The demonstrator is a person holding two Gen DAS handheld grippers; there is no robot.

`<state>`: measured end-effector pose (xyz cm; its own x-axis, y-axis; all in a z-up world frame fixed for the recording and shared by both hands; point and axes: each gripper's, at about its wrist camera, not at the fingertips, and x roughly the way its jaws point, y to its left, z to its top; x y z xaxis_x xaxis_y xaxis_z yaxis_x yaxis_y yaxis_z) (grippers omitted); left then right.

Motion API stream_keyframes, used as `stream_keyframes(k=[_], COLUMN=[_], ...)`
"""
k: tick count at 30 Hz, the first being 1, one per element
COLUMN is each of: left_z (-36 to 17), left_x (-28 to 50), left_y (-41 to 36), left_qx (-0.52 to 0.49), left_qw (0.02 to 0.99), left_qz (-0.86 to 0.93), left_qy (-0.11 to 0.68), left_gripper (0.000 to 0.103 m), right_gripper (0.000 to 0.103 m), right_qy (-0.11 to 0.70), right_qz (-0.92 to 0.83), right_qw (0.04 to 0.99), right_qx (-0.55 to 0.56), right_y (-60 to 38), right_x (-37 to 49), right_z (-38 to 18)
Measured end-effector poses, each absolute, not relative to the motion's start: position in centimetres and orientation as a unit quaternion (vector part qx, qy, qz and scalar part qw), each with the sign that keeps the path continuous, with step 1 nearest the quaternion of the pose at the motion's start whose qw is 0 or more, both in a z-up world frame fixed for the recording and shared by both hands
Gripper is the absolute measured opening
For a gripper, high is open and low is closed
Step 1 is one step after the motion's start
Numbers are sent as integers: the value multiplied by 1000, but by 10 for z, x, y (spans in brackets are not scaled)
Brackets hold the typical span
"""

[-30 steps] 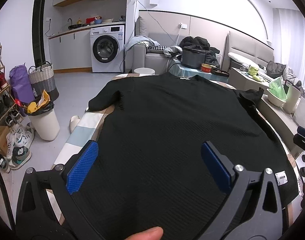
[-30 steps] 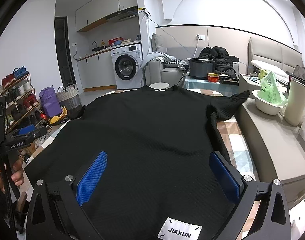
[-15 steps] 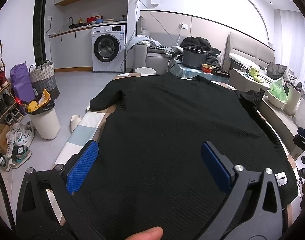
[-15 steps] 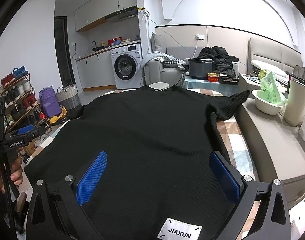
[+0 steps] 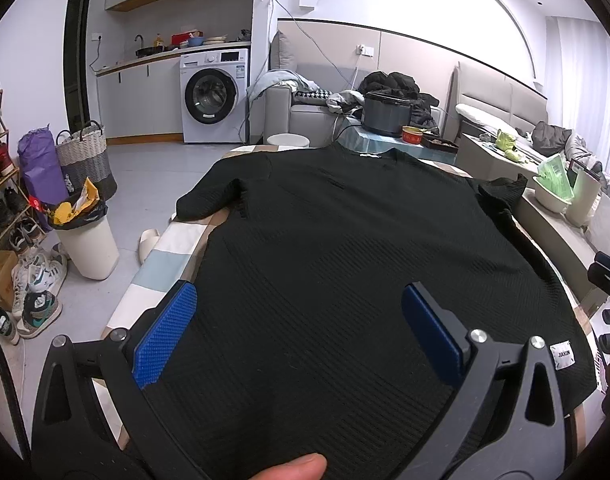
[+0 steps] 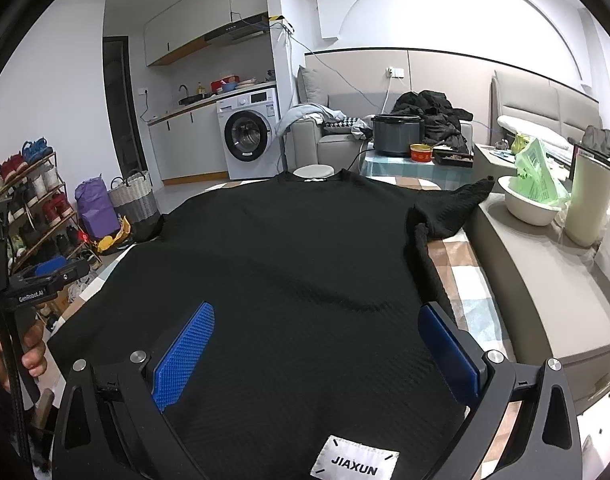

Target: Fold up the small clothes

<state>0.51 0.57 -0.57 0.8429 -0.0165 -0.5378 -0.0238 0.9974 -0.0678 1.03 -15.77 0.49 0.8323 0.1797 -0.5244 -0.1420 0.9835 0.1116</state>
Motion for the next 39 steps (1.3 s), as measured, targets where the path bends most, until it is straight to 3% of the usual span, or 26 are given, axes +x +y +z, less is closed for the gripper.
stream_keyframes(k=[39], left_z=[-8], left_x=[2], left_y=[-2], left_qx=[-28], left_qw=[958], left_qz=[-12], left_qy=[284], left_gripper=[102], right_gripper=[103], right_qy=[289], right_qz=[87], right_qw=[952], right_qx=[43], right_y=[-162], right_x=[14], right_z=[2])
